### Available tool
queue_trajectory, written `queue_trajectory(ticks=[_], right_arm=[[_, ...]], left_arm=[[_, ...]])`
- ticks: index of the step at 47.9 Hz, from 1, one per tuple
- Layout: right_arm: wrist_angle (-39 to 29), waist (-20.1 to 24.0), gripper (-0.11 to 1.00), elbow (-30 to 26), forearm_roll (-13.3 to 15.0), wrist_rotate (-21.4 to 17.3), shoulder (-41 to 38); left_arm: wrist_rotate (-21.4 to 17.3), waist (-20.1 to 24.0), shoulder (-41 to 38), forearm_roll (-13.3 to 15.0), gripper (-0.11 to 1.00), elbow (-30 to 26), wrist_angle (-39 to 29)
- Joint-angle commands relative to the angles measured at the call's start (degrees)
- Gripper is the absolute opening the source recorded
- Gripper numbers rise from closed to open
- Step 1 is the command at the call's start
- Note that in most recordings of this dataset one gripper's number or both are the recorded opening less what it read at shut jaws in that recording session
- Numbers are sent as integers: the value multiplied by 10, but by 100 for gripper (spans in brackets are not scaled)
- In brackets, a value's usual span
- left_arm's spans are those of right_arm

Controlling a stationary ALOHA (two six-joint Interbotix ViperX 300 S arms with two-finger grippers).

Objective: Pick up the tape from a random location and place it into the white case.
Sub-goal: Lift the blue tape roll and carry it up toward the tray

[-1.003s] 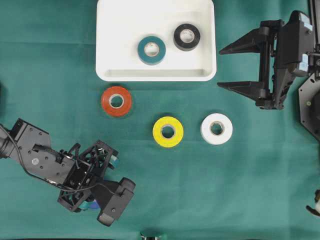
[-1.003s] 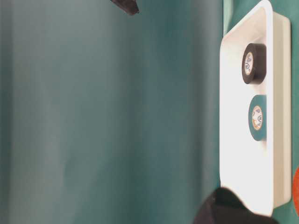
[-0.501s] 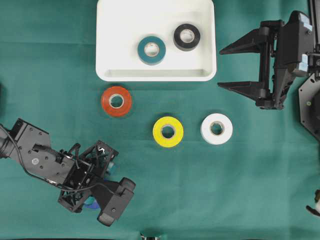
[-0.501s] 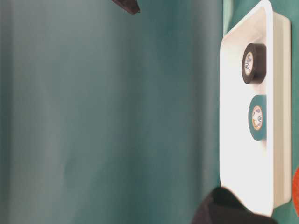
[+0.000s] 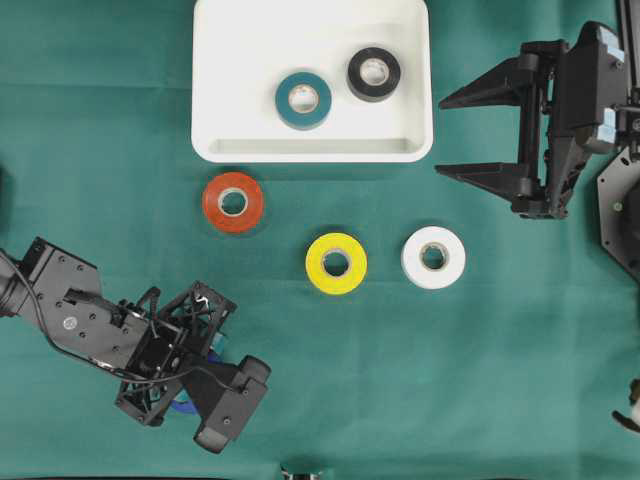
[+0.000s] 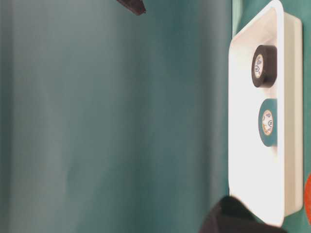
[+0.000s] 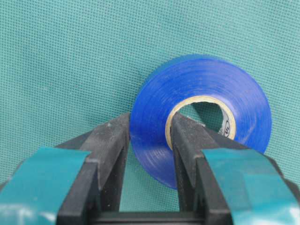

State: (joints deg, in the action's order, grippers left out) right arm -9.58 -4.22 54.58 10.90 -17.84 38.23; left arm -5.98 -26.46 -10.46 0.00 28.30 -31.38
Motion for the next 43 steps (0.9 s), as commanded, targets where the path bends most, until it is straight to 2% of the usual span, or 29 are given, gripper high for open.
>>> queue_trajectory(ticks=[1,17,34,43], right_arm=[[3,1,82,-4,1,0,2],[-1,1,82,-5,1,0,2],[-8,1,82,-5,0,-1,2],[-8,1,82,-5,0,-1,2]], left_arm=[[1,-1,10,1,23,-9,2],[1,-6,32,1,23,-15,-13],[13,-12,99,1,23,-61,-131],[12,-12,132,1,23,-96,-172]])
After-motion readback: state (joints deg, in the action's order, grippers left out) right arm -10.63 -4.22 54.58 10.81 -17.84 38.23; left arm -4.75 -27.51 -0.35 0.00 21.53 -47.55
